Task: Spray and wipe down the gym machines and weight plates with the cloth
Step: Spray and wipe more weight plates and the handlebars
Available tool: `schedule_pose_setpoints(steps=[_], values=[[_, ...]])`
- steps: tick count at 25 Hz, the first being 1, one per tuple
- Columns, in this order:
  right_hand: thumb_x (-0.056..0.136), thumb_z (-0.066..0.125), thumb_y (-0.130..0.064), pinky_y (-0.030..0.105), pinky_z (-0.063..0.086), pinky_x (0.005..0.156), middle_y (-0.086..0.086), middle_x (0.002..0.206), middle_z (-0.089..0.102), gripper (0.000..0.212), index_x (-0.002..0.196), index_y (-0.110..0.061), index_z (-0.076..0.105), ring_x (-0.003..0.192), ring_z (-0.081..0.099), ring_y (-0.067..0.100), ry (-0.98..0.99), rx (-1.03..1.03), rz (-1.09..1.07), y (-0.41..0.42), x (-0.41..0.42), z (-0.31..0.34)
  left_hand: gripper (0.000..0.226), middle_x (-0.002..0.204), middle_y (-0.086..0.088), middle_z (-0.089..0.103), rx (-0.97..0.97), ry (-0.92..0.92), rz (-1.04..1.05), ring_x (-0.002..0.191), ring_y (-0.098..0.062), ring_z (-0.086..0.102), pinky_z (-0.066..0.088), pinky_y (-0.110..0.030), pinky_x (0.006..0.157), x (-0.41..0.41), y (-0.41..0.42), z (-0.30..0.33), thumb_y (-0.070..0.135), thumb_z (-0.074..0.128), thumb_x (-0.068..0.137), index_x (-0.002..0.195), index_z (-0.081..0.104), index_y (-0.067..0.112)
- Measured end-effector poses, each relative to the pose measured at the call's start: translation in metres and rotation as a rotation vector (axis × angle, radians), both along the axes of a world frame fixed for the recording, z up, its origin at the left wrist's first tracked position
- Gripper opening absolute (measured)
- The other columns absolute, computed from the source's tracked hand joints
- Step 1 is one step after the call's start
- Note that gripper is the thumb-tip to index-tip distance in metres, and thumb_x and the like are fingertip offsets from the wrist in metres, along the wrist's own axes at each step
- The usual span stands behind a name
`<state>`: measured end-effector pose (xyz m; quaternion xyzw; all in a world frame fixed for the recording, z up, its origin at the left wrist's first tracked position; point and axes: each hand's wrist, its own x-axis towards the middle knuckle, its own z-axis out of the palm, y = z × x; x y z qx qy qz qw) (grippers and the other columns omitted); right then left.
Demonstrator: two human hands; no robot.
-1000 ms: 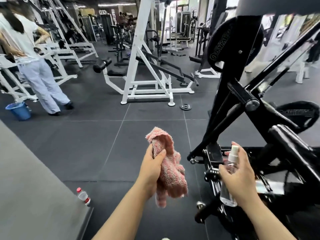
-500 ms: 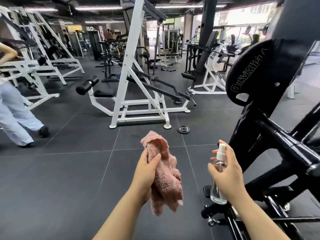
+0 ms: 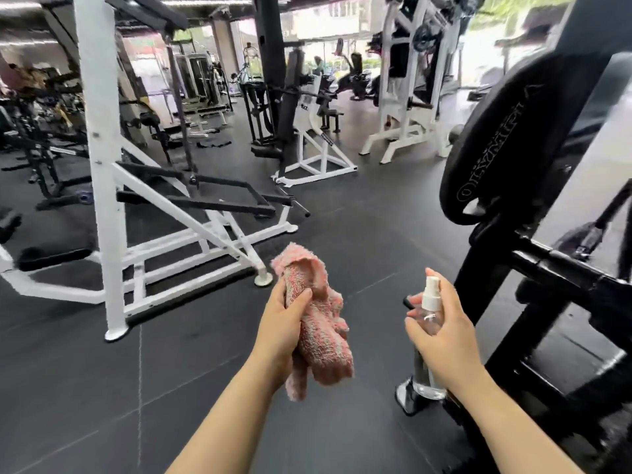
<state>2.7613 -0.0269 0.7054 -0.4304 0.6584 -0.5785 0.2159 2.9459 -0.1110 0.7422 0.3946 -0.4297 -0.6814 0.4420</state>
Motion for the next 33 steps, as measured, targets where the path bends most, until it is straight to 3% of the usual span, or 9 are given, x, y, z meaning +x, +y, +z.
schedule_pose_setpoints(steps=[3, 5, 7, 14, 20, 23, 27, 31, 33], values=[[0.084, 0.059, 0.003, 0.008, 0.047, 0.067, -0.004, 0.099, 0.056, 0.069, 0.128, -0.045, 0.037, 0.073, 0.057, 0.004, -0.014, 0.030, -0.106, -0.051, -0.018, -0.005, 0.023, 0.099, -0.017, 0.070, -0.022, -0.030, -0.139, 0.084, -0.038, 0.068, 0.054, -0.056, 0.080, -0.034, -0.070, -0.013, 0.007, 0.050, 0.094, 0.112, 0.059, 0.019], [0.084, 0.059, 0.003, 0.008, 0.046, 0.064, -0.004, 0.099, 0.057, 0.069, 0.131, -0.042, 0.036, 0.066, 0.055, 0.000, -0.011, 0.024, -0.182, -0.091, -0.036, -0.009, 0.022, 0.085, -0.010, 0.073, -0.032, -0.022, -0.220, 0.070, -0.027, 0.070, 0.058, -0.039, 0.065, -0.059, -0.116, -0.016, 0.004, 0.048, 0.095, 0.110, 0.058, 0.017], [0.084, 0.059, 0.002, 0.006, 0.045, 0.064, -0.003, 0.100, 0.058, 0.070, 0.132, -0.043, 0.034, 0.066, 0.055, 0.000, 0.014, 0.021, -0.229, -0.131, -0.049, -0.007, 0.020, 0.078, -0.016, 0.070, 0.002, 0.049, -0.283, 0.059, -0.031, 0.064, 0.055, -0.037, 0.055, -0.079, -0.159, -0.012, 0.001, 0.046, 0.095, 0.110, 0.056, 0.011], [0.083, 0.060, -0.002, 0.001, 0.041, 0.068, -0.011, 0.107, 0.056, 0.096, 0.119, -0.079, 0.014, 0.079, 0.057, -0.001, 0.158, 0.055, -0.381, -0.265, -0.100, 0.017, 0.019, 0.088, -0.029, 0.062, -0.022, 0.103, -0.513, 0.064, -0.040, 0.055, 0.050, -0.049, 0.060, -0.155, -0.313, 0.013, 0.001, 0.043, 0.096, 0.113, 0.053, 0.006], [0.079, 0.061, 0.005, 0.027, 0.052, 0.072, -0.008, 0.099, 0.056, 0.090, 0.108, -0.076, 0.034, 0.064, 0.051, 0.007, 0.179, 0.002, -0.699, -0.303, -0.142, 0.027, 0.018, 0.090, -0.025, 0.064, -0.092, 0.101, -0.888, 0.065, -0.037, 0.059, 0.053, -0.044, 0.061, -0.249, -0.388, 0.009, 0.004, 0.044, 0.096, 0.113, 0.052, 0.004], [0.078, 0.060, 0.009, 0.020, 0.050, 0.065, -0.005, 0.095, 0.057, 0.091, 0.103, -0.076, 0.037, 0.059, 0.048, 0.004, 0.175, -0.044, -0.910, -0.316, -0.144, 0.034, 0.021, 0.090, -0.021, 0.067, -0.129, 0.087, -1.092, 0.065, -0.035, 0.062, 0.054, -0.040, 0.060, -0.281, -0.417, 0.014, 0.005, 0.045, 0.097, 0.115, 0.053, 0.008], [0.078, 0.060, 0.012, 0.038, 0.055, 0.064, -0.007, 0.083, 0.057, 0.087, 0.102, -0.070, 0.042, 0.058, 0.049, 0.003, 0.131, -0.110, -1.148, -0.340, -0.141, 0.051, 0.021, 0.088, -0.016, 0.070, -0.245, 0.097, -1.262, 0.062, -0.030, 0.065, 0.055, -0.033, 0.054, -0.318, -0.457, 0.043, 0.005, 0.045, 0.097, 0.112, 0.056, 0.013], [0.076, 0.059, 0.014, 0.025, 0.052, 0.048, -0.003, 0.078, 0.056, 0.086, 0.099, -0.067, 0.043, 0.056, 0.051, 0.007, 0.151, -0.151, -1.342, -0.347, -0.139, 0.077, 0.026, 0.106, -0.006, 0.069, -0.495, 0.088, -1.336, 0.092, -0.029, 0.067, 0.053, -0.046, 0.085, -0.377, -0.463, 0.053, 0.014, 0.049, 0.096, 0.120, 0.055, 0.022], [0.077, 0.058, 0.014, 0.021, 0.050, 0.045, 0.000, 0.078, 0.056, 0.081, 0.103, -0.061, 0.043, 0.054, 0.052, 0.007, 0.162, -0.147, -1.426, -0.344, -0.140, 0.091, 0.027, 0.112, 0.003, 0.066, -0.642, 0.098, -1.306, 0.106, -0.019, 0.061, 0.046, -0.040, 0.097, -0.406, -0.451, 0.057, 0.014, 0.049, 0.095, 0.119, 0.055, 0.025]])
